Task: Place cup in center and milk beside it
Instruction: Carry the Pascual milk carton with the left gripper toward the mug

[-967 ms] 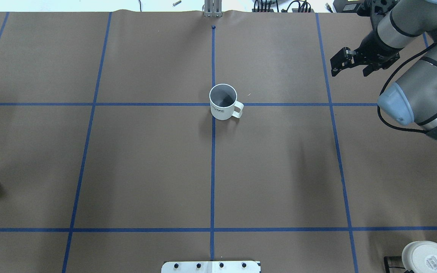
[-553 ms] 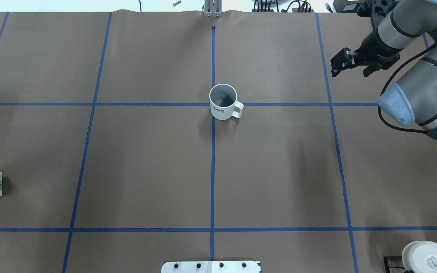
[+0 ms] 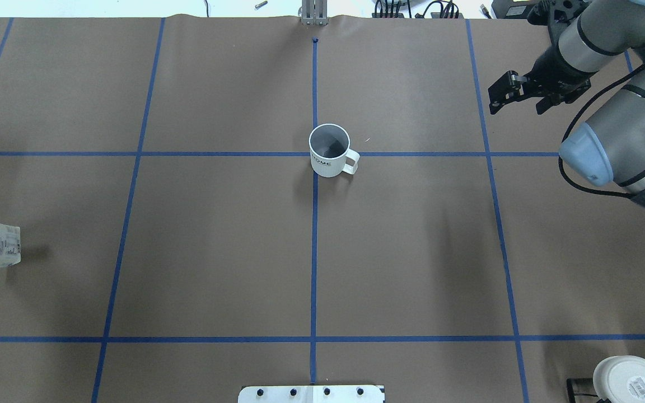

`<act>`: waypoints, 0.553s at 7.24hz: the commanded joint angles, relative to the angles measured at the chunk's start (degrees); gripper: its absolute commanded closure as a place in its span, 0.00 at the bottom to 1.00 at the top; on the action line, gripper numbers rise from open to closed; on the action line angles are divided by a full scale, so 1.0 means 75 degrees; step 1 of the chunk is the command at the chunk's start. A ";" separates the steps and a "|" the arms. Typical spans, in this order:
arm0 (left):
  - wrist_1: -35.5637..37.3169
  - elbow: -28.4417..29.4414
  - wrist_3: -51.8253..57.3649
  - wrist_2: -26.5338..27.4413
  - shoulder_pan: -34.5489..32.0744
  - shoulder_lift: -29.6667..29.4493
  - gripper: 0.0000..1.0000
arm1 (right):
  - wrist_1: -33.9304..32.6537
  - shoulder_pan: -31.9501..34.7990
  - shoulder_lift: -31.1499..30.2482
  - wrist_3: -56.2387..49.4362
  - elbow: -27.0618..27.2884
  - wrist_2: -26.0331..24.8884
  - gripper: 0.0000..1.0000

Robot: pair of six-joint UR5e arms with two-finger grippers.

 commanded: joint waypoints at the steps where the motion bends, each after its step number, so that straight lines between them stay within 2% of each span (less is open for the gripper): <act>1: 0.1547 -0.0025 0.0055 -0.0001 -0.0160 -0.1577 1.00 | 0.0011 0.0004 -0.0010 0.0006 0.0004 0.0001 0.00; 3: 0.3771 0.0208 0.0499 0.0034 -0.0418 -0.3823 1.00 | 0.0012 -0.0008 -0.0010 -0.0005 -0.0066 0.0001 0.00; 4: 0.4305 0.0522 0.0501 0.0081 -0.0395 -0.4787 1.00 | 0.0023 -0.0008 -0.0045 -0.0017 -0.0090 0.0001 0.00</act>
